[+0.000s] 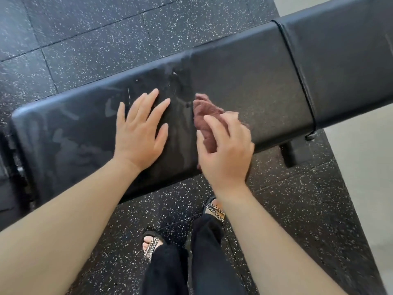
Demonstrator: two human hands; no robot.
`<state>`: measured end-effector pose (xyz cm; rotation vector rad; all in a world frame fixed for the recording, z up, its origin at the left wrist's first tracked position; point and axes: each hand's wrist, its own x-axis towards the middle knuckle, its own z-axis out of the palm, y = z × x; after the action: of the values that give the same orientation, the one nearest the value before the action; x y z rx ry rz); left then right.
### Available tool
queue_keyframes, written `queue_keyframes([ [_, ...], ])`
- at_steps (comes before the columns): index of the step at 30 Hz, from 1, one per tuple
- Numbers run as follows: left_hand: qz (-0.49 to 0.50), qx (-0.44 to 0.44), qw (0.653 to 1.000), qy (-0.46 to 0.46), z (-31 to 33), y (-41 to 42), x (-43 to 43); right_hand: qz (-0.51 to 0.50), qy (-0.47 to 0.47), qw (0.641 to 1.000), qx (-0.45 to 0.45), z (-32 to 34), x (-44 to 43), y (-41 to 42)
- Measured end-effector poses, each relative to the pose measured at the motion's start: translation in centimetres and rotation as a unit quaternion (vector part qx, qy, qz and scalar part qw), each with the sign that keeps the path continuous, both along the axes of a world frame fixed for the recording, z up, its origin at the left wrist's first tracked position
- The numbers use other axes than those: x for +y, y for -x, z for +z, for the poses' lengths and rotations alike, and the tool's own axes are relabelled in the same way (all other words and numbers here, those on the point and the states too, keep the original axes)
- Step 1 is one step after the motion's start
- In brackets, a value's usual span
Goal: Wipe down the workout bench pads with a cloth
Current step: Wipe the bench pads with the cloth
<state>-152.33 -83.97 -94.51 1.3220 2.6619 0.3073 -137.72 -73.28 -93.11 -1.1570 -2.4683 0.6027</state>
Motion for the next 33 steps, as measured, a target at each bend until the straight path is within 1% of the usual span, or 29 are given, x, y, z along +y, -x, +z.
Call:
queue_keyframes([
  [3, 0.029, 0.008, 1.0, -0.003, -0.1, 0.5, -2.3, 0.026, 0.015, 1.0, 0.001, -0.3, -4.3, 0.8],
  [5, 0.051, 0.002, 0.999, -0.008, -0.1, 0.5, -3.5, 0.034, 0.01, 0.999, 0.008, -0.6, -5.3, 1.0],
  [9, 0.06, 0.002, 0.998, -0.026, -0.3, 0.5, -4.3, 0.045, -0.004, 0.999, 0.025, -0.3, -3.3, 2.0],
  [11, 0.064, 0.008, 0.998, -0.028, -0.3, 0.4, -4.2, 0.018, 0.001, 0.999, 0.032, 0.1, -1.5, 4.3],
  [13, 0.063, 0.006, 0.998, -0.028, -0.3, 0.3, -4.2, -0.009, 0.008, 1.0, 0.021, 0.4, 0.2, 6.8],
  [15, 0.062, 0.003, 0.998, -0.03, -0.3, 0.4, -4.3, -0.006, 0.01, 1.0, 0.002, 0.3, 0.9, 8.0],
  [18, 0.064, -0.001, 0.998, -0.029, -0.4, 0.4, -4.4, 0.007, -0.001, 1.0, 0.017, 0.1, -0.9, 6.5],
  [21, 0.063, -0.008, 0.998, -0.026, -0.3, 0.3, -4.4, 0.037, -0.011, 0.999, 0.006, -0.2, -3.5, 3.9],
  [24, 0.059, -0.016, 0.998, -0.015, -0.3, 0.5, -4.4, 0.033, -0.015, 0.999, -0.005, -0.1, -3.4, 4.0],
  [29, 0.047, -0.015, 0.999, -0.004, -0.1, 1.6, -4.1, 0.024, -0.027, 0.999, 0.002, 0.0, -0.6, 7.8],
  [33, 0.052, 0.0, 0.999, -0.013, -0.1, 5.2, -2.5, 0.008, -0.026, 1.0, 0.003, -0.1, 2.7, 12.8],
])
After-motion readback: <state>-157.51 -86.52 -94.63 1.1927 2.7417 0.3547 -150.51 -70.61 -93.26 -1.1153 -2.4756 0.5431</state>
